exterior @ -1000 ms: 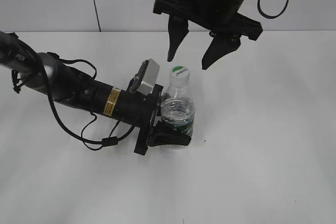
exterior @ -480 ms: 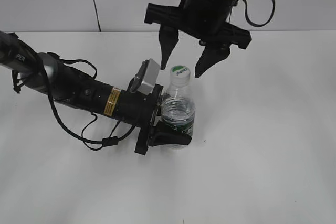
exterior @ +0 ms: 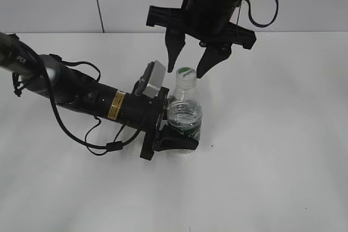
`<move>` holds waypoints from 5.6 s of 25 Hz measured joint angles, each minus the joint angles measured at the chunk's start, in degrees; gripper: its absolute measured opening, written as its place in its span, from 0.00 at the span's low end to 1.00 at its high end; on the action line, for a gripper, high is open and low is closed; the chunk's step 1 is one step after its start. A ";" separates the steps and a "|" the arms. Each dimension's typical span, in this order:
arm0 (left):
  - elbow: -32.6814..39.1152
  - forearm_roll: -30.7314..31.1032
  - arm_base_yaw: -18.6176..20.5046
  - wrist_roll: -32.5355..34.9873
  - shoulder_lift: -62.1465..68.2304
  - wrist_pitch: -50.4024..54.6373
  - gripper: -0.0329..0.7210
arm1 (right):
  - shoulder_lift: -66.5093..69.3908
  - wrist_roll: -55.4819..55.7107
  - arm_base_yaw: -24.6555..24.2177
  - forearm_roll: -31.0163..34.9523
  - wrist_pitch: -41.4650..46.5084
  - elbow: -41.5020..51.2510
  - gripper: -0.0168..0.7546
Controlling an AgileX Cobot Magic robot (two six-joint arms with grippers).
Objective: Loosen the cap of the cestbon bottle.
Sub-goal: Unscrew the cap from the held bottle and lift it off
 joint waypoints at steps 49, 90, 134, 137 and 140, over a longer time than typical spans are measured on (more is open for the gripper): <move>0.00 -0.29 0.00 0.01 -0.01 0.41 0.58 | 0.37 -7.55 1.13 -2.51 0.24 -0.54 0.50; -0.02 -0.63 -0.16 0.01 -0.41 1.70 0.58 | -0.06 -18.89 1.23 -4.20 0.19 1.01 0.42; -0.19 -0.57 -0.33 -0.29 -0.50 2.64 0.58 | -0.26 -71.02 1.79 -9.50 -0.10 1.01 0.41; -0.19 -0.58 -0.33 -0.29 -0.50 2.71 0.58 | -0.26 -71.73 1.79 -9.61 -0.10 1.01 0.41; -0.19 -0.55 -0.33 -0.29 -0.50 2.73 0.58 | -0.26 -75.08 1.79 -9.67 -0.06 1.01 0.41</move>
